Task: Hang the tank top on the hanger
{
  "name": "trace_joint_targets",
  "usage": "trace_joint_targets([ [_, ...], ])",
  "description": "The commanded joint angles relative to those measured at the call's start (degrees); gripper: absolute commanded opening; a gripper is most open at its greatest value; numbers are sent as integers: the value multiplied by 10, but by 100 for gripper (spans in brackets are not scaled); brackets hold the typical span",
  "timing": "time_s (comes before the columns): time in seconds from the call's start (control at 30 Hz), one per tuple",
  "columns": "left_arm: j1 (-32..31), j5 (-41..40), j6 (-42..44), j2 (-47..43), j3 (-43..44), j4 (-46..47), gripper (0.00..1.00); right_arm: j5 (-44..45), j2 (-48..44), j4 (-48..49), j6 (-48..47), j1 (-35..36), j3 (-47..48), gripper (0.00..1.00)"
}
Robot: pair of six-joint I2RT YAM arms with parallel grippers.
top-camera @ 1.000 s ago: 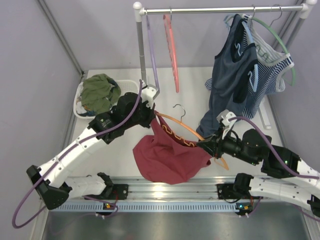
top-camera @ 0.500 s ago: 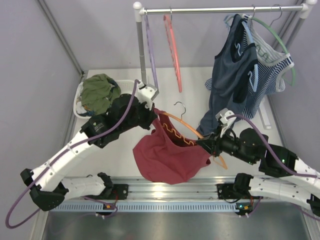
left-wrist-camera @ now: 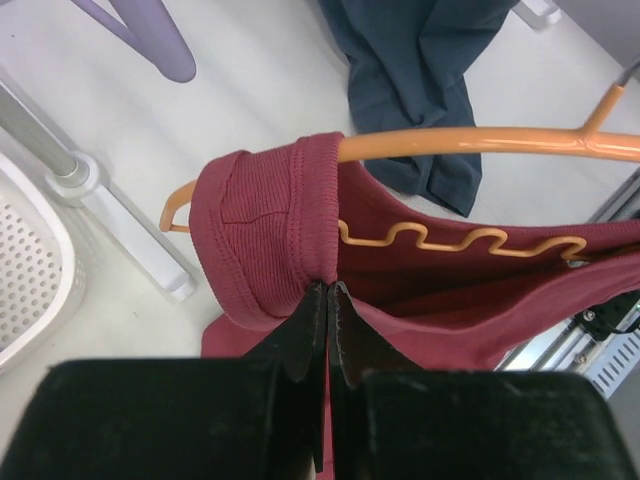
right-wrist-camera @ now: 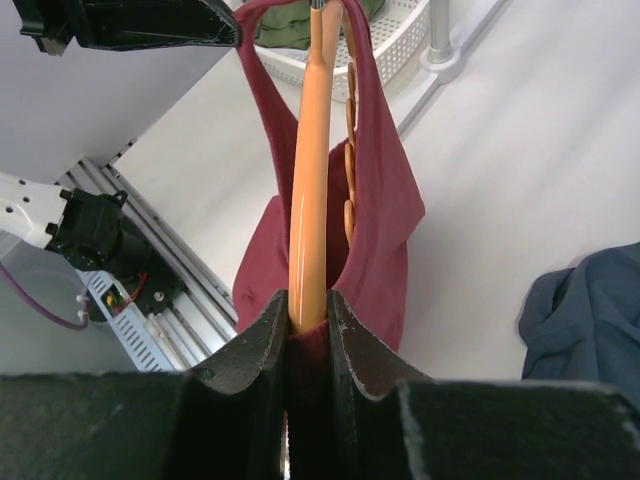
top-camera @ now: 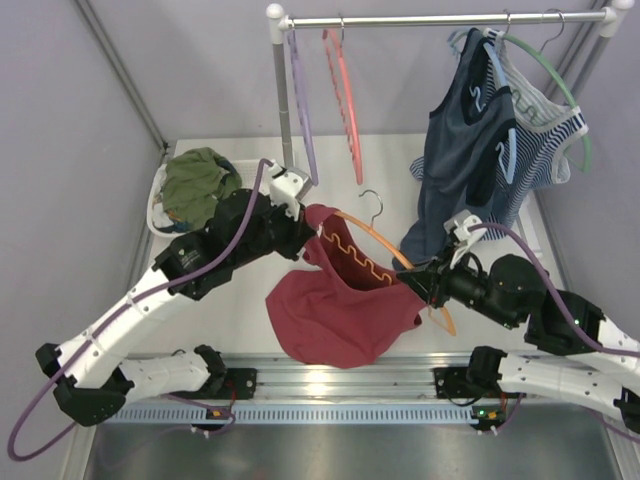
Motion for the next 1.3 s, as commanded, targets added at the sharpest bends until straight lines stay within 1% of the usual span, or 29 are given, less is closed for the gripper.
trace_joint_targets([
  [0.0, -2, -26, -7, 15, 23, 45, 0, -10, 1, 50, 20, 10, 20, 0],
  [0.17, -1, -14, -14, 42, 48, 62, 0, -39, 0, 60, 24, 10, 8, 0],
  [0.3, -1, 0, -15, 63, 52, 83, 0, -37, 0, 57, 20, 10, 8, 0],
  [0.4, -1, 8, -19, 71, 57, 86, 10, -30, -15, 59, 24, 10, 3, 0],
  [0.43, -1, 12, -20, 71, 57, 89, 19, -24, -26, 60, 24, 10, 0, 0],
  [0.53, -1, 15, -17, 68, 60, 92, 32, -2, -54, 61, 31, 10, -13, 0],
  [0.67, -1, 14, -11, 64, 80, 84, 38, 20, -84, 51, 49, 10, -31, 0],
  [0.8, -1, 11, -2, 46, 96, 72, 41, 57, -128, 37, 71, 9, -57, 0],
  [0.83, -1, 8, 0, 43, 100, 70, 41, 79, -144, 31, 77, 9, -63, 0],
  [1.0, -1, 4, 4, 30, 110, 63, 41, 160, -173, -24, 100, 9, -48, 0],
  [1.1, -1, 10, 5, 28, 113, 63, 41, 224, -151, -48, 95, 10, -13, 0],
  [1.2, -1, 14, 8, 31, 120, 60, 42, 256, -109, -56, 72, 10, 34, 0],
  [1.23, -1, 16, 10, 32, 121, 60, 42, 271, -66, -57, 63, 10, 59, 0],
  [1.27, -1, 16, 11, 35, 124, 59, 42, 276, -43, -58, 46, 10, 72, 0],
])
